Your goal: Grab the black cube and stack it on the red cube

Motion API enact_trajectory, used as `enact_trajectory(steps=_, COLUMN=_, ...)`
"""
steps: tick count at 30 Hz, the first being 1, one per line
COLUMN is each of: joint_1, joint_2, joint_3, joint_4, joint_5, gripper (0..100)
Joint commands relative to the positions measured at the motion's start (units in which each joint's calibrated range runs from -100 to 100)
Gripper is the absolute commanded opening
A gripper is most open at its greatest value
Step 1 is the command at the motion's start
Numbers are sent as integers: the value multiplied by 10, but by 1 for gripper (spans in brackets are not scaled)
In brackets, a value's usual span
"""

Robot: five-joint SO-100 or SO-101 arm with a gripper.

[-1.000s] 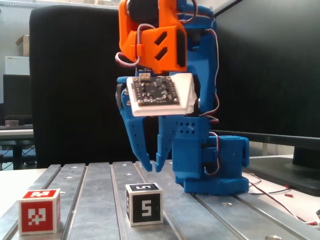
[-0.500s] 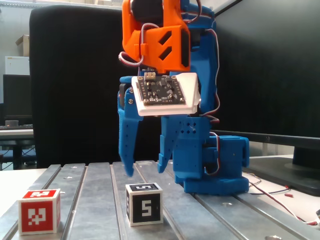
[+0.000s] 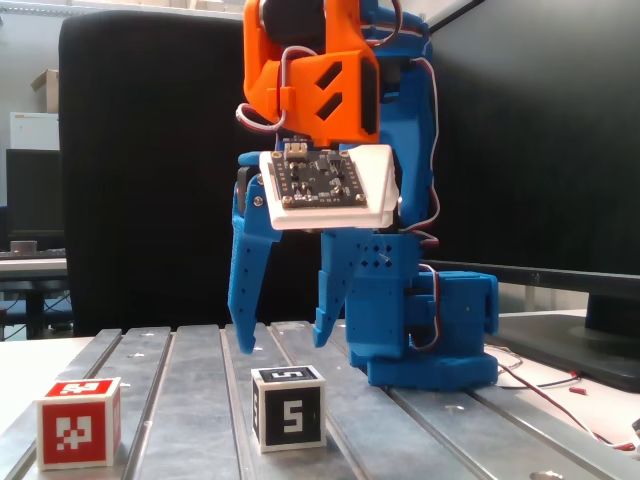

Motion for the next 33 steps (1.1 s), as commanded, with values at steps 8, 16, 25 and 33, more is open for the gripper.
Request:
enact_trajectory(steps=8, joint_1=-1, joint_2=-7, joint_3=-3, joint_4=-5, joint_5=-2, gripper=26)
enact_trajectory(steps=16, joint_1=-1, joint_2=-7, joint_3=-1, joint_4=-5, joint_5=-2, gripper=26)
enact_trajectory(steps=25, joint_1=-1, joint_2=-2, joint_3=-1, joint_4=-4, joint_5=-2, gripper=26)
enact_trajectory(steps=33, joint_1=-8, joint_2=-2, joint_3=-1, joint_4=-5, joint_5=0, gripper=26)
